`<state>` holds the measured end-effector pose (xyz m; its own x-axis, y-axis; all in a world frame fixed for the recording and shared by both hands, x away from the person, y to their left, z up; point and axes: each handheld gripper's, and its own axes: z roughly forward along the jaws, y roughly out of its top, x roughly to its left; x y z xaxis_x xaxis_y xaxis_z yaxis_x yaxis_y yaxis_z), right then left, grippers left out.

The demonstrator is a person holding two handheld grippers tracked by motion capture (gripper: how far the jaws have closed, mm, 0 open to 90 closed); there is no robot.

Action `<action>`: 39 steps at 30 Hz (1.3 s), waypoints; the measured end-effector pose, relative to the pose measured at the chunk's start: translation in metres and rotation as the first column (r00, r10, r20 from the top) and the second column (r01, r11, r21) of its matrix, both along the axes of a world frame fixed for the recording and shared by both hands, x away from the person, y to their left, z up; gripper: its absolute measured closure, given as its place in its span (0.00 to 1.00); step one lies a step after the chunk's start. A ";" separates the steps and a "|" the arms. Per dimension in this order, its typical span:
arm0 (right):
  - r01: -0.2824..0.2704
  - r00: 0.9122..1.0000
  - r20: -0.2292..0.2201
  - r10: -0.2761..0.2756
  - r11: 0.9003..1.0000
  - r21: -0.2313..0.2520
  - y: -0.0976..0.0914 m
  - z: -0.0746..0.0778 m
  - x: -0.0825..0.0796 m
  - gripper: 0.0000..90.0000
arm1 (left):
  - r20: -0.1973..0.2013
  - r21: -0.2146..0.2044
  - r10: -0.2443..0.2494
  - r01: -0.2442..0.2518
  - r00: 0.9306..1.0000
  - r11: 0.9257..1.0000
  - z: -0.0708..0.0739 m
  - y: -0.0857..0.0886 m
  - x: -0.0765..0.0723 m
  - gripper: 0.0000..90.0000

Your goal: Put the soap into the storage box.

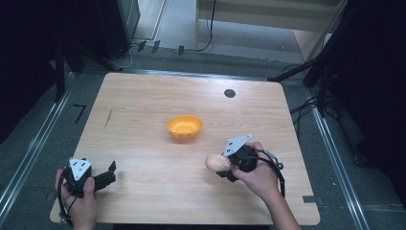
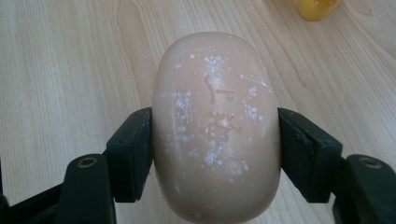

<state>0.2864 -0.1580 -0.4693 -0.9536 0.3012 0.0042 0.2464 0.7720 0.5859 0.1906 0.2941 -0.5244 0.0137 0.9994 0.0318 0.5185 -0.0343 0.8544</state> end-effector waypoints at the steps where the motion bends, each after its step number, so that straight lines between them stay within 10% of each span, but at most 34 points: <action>1: -0.001 1.000 0.001 0.001 1.000 -0.006 0.001 0.001 0.002 0.37 | 0.001 0.001 0.004 -0.004 1.000 1.000 0.000 0.000 0.000 0.05; 39: -0.086 0.996 0.027 0.087 0.996 -0.038 0.034 0.023 0.048 0.37 | 0.007 0.002 0.015 -0.015 1.000 1.000 0.000 0.001 -0.001 0.05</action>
<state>0.3347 -0.1236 -0.4461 -0.9756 0.2170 -0.0328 0.1614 0.8107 0.5628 0.1899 0.2947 -0.5242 -0.0016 0.9994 0.0338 0.5128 -0.0282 0.8580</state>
